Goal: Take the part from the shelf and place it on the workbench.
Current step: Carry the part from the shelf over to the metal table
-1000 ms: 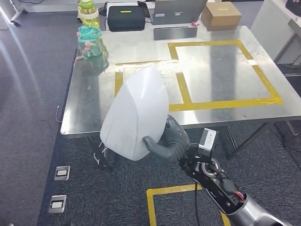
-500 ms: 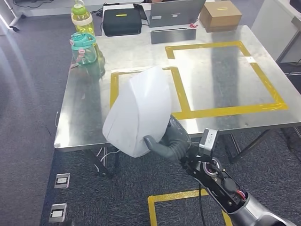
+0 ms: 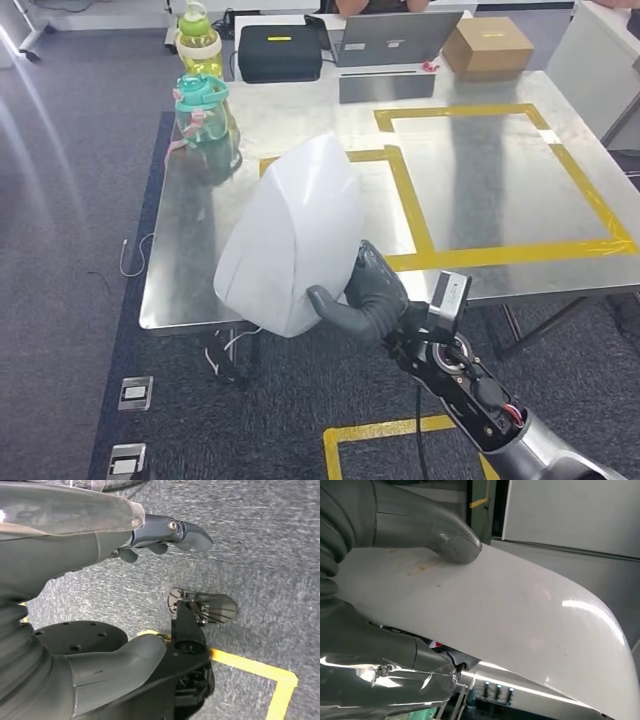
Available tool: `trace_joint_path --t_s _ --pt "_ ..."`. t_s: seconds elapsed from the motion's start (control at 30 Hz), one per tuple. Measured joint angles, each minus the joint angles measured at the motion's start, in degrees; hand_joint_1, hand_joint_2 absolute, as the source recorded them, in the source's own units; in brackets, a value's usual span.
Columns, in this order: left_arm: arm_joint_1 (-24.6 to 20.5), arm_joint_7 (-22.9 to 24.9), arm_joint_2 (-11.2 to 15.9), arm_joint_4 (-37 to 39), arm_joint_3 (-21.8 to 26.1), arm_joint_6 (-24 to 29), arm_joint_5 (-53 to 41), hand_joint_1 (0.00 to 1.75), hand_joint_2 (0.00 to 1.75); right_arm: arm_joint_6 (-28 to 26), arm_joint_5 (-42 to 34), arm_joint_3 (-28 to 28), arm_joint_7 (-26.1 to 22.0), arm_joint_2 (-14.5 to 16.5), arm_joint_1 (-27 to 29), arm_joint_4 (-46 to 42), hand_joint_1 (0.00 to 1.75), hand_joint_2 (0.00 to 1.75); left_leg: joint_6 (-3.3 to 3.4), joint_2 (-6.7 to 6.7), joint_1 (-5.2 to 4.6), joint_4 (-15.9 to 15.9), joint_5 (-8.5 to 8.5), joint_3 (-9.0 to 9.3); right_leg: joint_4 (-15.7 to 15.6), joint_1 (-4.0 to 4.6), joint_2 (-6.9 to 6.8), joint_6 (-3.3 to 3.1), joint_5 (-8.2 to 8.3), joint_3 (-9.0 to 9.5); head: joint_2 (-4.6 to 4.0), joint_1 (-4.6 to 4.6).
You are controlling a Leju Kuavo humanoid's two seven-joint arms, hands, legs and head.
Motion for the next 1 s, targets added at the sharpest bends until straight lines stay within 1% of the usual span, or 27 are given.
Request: trace_joint_path --t_s 0.03,0.07,0.1,0.13,0.17,0.2,0.23,0.27,0.33,0.37,0.4,0.43,0.47,0.53,0.57,0.6,0.63,0.67,0.7,0.73,0.77,0.8,0.83,0.9,0.93,0.97,1.0 --pt "0.0 0.0 0.0 0.0 0.0 0.0 0.0 0.00 1.75 0.0 0.0 0.0 0.0 0.0 0.0 0.0 1.75 1.75 0.16 0.02 -0.16 0.0 -0.29 0.31 4.1 0.07 0.00 -0.06 -1.02 -2.50 0.00 0.25" --pt "0.0 0.0 0.0 0.0 0.0 0.0 0.0 0.00 1.75 0.0 0.0 0.0 0.0 0.0 0.1 0.1 1.75 1.75 0.26 0.00 -0.33 0.0 -0.61 0.70 6.4 0.17 0.00 -0.21 -0.94 -4.25 0.00 0.38" --pt "0.1 0.0 0.0 0.0 0.0 0.0 0.0 0.00 1.75 0.0 0.0 0.0 0.0 0.0 0.1 0.2 1.75 1.75 0.32 -0.08 -0.48 0.0 -0.96 1.20 6.2 0.28 0.01 -0.47 0.50 -4.85 -0.01 0.49" --pt "0.1 0.0 -0.1 0.0 0.0 0.0 0.0 0.00 1.75 0.0 0.0 0.0 0.0 0.0 0.1 0.2 1.75 1.75 0.34 -0.18 -0.61 0.0 -1.34 1.81 3.5 0.45 0.01 -0.87 3.05 -4.30 -0.01 0.64" --pt "0.1 0.0 -0.1 0.0 0.0 0.0 0.0 0.00 1.75 0.0 0.0 0.0 0.0 0.0 0.1 0.3 1.75 1.75 0.31 -0.28 -0.70 0.0 -1.74 2.44 -0.7 0.72 0.03 -1.40 6.04 -3.02 -0.01 0.85" --pt "0.1 0.0 -0.1 0.0 0.0 0.0 0.0 0.00 1.75 0.0 0.0 -0.1 0.0 0.0 0.1 0.3 1.75 1.75 0.21 -0.34 -0.84 0.0 -2.09 2.95 -4.5 1.02 0.04 -1.94 8.20 -1.61 -0.01 0.92" --pt "0.1 0.0 -0.2 0.0 0.0 0.0 0.0 0.00 1.75 0.0 0.0 -0.1 0.0 0.0 0.0 0.3 1.75 1.75 0.05 -0.38 -0.89 -0.1 -2.37 3.24 -7.6 1.32 0.04 -2.39 9.47 -0.26 -0.01 0.96" --pt "0.0 0.0 -0.2 0.0 0.0 0.0 0.0 0.00 1.75 0.0 0.0 -0.1 0.0 0.0 0.0 0.3 1.75 1.75 -0.17 -0.37 -0.89 -0.1 -2.53 3.29 -9.4 1.58 0.03 -2.75 9.68 0.58 -0.01 1.00" --pt "0.0 0.0 -0.3 0.0 0.0 0.0 0.0 0.00 1.75 0.0 0.0 -0.1 0.0 0.0 0.0 0.4 1.75 1.75 -0.69 -0.25 -0.86 -0.3 -2.59 3.28 -10.8 1.73 0.09 -3.09 9.11 1.46 0.00 1.06" --pt "0.0 0.0 -0.3 0.0 0.0 0.0 0.0 0.00 1.75 0.0 0.0 -0.1 0.0 0.0 0.0 0.4 1.75 1.75 -0.98 -0.13 -0.89 -0.4 -2.72 3.43 -11.3 1.52 0.11 -3.20 9.07 1.91 0.00 1.19" --pt "-0.1 0.0 -0.3 0.0 0.0 0.0 0.0 0.00 1.75 0.0 0.0 -0.1 0.0 0.0 0.0 0.4 1.75 1.75 -1.29 -0.04 -0.97 0.1 -3.09 3.37 -12.0 1.29 0.13 -3.30 9.16 2.46 0.00 1.05" --pt "-0.2 0.0 -0.3 0.0 0.0 0.0 0.0 0.00 1.75 0.0 0.0 -0.1 0.0 0.0 0.0 0.4 1.75 1.75 -1.61 0.00 -1.01 1.8 -3.92 2.66 -12.6 1.04 0.08 -3.42 9.24 3.05 0.00 0.74" --pt "-0.3 0.0 -0.3 0.0 0.0 0.0 -0.1 0.00 1.75 0.1 0.0 -0.1 -0.1 0.0 -0.1 0.4 1.75 1.75 -1.91 0.04 -0.92 4.8 -5.19 1.02 -12.9 0.92 0.00 -3.52 9.23 3.50 -0.01 0.38" --pt "-0.3 0.0 -0.2 0.0 0.0 0.0 -0.1 0.00 1.75 0.2 0.0 -0.1 -0.1 0.0 0.0 0.4 1.75 1.75 -2.42 0.05 -0.61 12.8 -7.78 -4.13 -13.1 0.94 -0.12 -3.75 8.92 3.74 -0.01 -0.38" --pt "-0.2 0.1 -0.2 0.0 0.0 0.0 -0.1 0.00 1.75 0.3 0.0 -0.1 -0.1 0.0 0.1 0.4 1.75 1.75 -2.63 0.06 -0.43 15.5 -8.06 -6.26 -13.1 0.95 -0.11 -3.79 8.71 3.84 -0.01 -0.59" --pt "0.0 0.1 -0.2 0.0 0.0 0.0 -0.1 0.00 1.75 0.4 0.0 -0.1 -0.1 0.0 0.2 0.5 1.75 1.75 -2.77 0.06 -0.28 16.0 -7.16 -7.29 -13.0 0.95 -0.07 -3.78 8.48 4.02 -0.01 -0.74" --pt "0.0 0.1 -0.2 0.0 0.0 0.0 0.0 0.00 1.75 0.5 0.1 -0.1 -0.1 0.0 0.2 0.5 1.75 1.75 -2.84 0.08 -0.14 14.1 -5.10 -7.01 -13.0 0.93 -0.01 -3.70 8.19 4.32 -0.01 -0.86" --pt "0.1 0.1 -0.2 0.0 0.0 0.0 0.0 0.00 1.75 0.6 0.1 -0.1 -0.1 0.0 0.2 0.6 1.75 1.75 -2.83 0.12 -0.03 10.2 -2.29 -5.58 -13.0 0.92 0.04 -3.56 7.83 4.75 0.00 -0.98" --pt "0.0 0.1 -0.1 0.0 0.0 0.0 -0.1 0.00 1.75 0.7 0.1 -0.1 -0.1 0.0 0.2 0.6 1.75 1.75 -2.69 0.18 0.00 6.0 -0.16 -3.75 -12.9 0.93 0.04 -3.37 7.44 5.04 0.00 -1.08" --pt "-0.1 0.1 -0.1 0.0 0.0 0.0 -0.1 0.00 1.75 0.7 0.1 -0.1 -0.1 0.0 0.1 0.6 1.75 1.75 -2.46 0.20 -0.09 2.4 1.20 -2.16 -12.8 1.01 0.04 -3.11 7.03 5.22 0.00 -1.20" --pt "-0.1 0.1 -0.1 0.0 0.0 0.0 -0.1 0.00 1.75 0.8 0.1 -0.1 -0.1 0.0 0.1 0.6 1.75 1.75 -2.18 0.21 -0.21 0.3 1.64 -1.15 -12.8 1.07 0.03 -2.83 6.71 5.31 0.00 -1.25" --pt "-0.2 0.1 -0.1 0.0 0.0 0.0 -0.1 0.00 1.75 0.8 0.2 -0.1 -0.1 0.0 0.0 0.6 1.75 1.75 -1.84 0.18 -0.35 -0.4 1.19 -0.78 -12.8 1.12 0.01 -2.53 6.47 5.30 -0.01 -1.25" --pt "-0.2 0.1 0.0 0.0 0.0 0.0 -0.1 0.00 1.75 0.8 0.2 -0.2 -0.2 0.0 0.0 0.6 1.75 1.75 -1.53 0.12 -0.48 -0.6 0.97 -0.74 -12.8 1.15 0.00 -2.24 6.27 5.40 -0.01 -1.20" --pt "-0.2 0.1 0.0 0.0 0.0 0.0 0.0 0.00 1.75 0.8 0.2 -0.2 -0.2 0.0 0.0 0.6 1.75 1.75 -0.88 0.07 -0.31 -0.8 0.71 -0.36 -12.4 1.00 -0.04 -1.65 5.56 5.32 0.00 -1.01" --pt "-0.2 0.1 0.0 0.0 0.0 0.1 0.0 0.00 1.75 0.8 0.2 -0.2 -0.2 0.0 -0.1 0.6 1.75 1.75 -0.55 0.08 -0.20 -0.9 0.58 -0.03 -10.8 0.94 -0.05 -1.40 4.64 4.67 0.00 -0.85" --pt "-0.2 0.1 0.1 0.0 0.0 0.1 0.0 0.00 1.75 0.8 0.2 -0.3 -0.2 0.0 -0.1 0.6 1.75 1.75 -0.22 0.09 -0.08 -1.1 0.38 0.36 -7.8 0.86 -0.05 -1.15 3.26 3.26 0.00 -0.59" --pt "-0.3 0.1 0.1 0.0 0.0 0.1 0.0 0.00 1.75 0.8 0.2 -0.3 -0.3 0.0 -0.1 0.7 1.75 1.75 0.02 0.11 -0.10 -1.1 0.09 0.72 -3.6 0.82 -0.05 -0.96 1.63 1.18 -0.01 -0.31"
